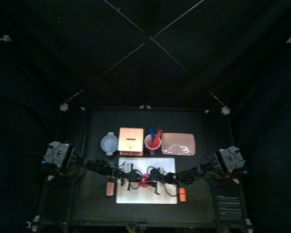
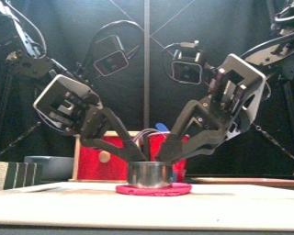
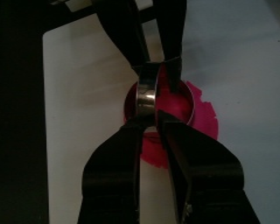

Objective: Get the cutter from the drawer then cut the dough then place the extra dough in the bowl
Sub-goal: Cut the dough

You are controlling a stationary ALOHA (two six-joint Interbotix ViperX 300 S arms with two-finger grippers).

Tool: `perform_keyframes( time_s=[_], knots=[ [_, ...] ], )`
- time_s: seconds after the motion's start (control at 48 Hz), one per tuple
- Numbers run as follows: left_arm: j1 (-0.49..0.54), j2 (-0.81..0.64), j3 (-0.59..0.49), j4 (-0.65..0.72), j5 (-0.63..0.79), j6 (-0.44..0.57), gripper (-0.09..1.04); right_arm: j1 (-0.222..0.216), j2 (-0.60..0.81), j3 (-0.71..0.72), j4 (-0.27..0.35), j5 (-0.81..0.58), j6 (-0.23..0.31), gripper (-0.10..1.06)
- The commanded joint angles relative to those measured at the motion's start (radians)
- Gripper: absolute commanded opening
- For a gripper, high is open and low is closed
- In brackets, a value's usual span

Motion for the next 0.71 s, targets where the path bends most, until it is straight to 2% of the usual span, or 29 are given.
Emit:
perform_keyframes(
  time_s=[0.021,0.25,0.479,0.562,0.708],
  knots=[
    [-0.040,0.032,0.002,0.006,0.044,-0.003,0.36,-0.015,0.028,0.002,0.008,0.049,0.018,0.47],
    [-0.034,0.029,-0.003,-0.009,0.041,-0.005,0.43,-0.023,0.006,-0.008,0.005,0.040,0.018,0.53],
    [-0.031,0.026,-0.008,-0.020,0.040,-0.002,0.55,-0.025,-0.023,-0.009,0.002,0.038,0.017,0.75],
    [-0.031,0.025,-0.015,-0.018,0.029,0.002,0.58,-0.026,-0.031,-0.012,-0.002,0.038,0.017,0.79],
    [-0.031,0.012,-0.031,-0.009,0.012,0.003,0.58,-0.026,-0.040,-0.023,-0.014,0.038,0.017,0.80]
  ],
)
